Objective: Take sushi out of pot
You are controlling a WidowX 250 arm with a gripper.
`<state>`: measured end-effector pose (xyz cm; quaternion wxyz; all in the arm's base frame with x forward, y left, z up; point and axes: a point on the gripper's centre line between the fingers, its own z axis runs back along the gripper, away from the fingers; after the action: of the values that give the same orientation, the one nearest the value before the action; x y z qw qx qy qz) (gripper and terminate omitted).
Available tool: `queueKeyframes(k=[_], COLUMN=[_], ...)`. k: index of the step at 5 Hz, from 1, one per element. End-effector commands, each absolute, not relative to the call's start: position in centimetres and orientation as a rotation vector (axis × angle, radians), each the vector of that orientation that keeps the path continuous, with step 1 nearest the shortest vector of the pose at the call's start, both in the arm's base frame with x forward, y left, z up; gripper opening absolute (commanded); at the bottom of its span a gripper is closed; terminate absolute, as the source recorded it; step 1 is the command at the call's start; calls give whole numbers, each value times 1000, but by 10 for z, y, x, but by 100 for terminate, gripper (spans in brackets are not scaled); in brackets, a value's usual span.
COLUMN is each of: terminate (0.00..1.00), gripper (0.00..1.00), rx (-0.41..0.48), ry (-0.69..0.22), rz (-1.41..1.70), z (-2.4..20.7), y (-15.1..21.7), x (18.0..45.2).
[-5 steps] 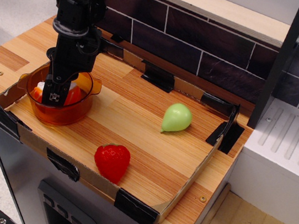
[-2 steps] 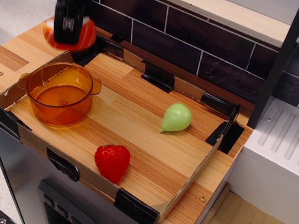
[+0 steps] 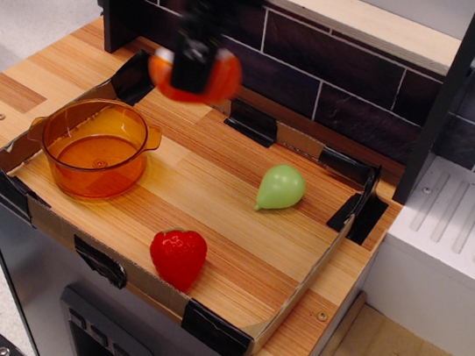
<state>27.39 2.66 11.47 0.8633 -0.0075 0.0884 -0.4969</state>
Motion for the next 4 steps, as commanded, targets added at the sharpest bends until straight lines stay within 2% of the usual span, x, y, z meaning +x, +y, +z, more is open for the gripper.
queueKeyframes(k=[1, 2, 3, 4], terminate=[0, 0, 0, 0], gripper=[0, 0, 0, 0], rx=[12, 33, 60, 6], ry=[175, 183, 145, 104], rz=[-1207, -1202, -1140, -921], z=[76, 52, 36, 29], y=[-24, -42, -57, -67], x=[277, 267, 262, 263])
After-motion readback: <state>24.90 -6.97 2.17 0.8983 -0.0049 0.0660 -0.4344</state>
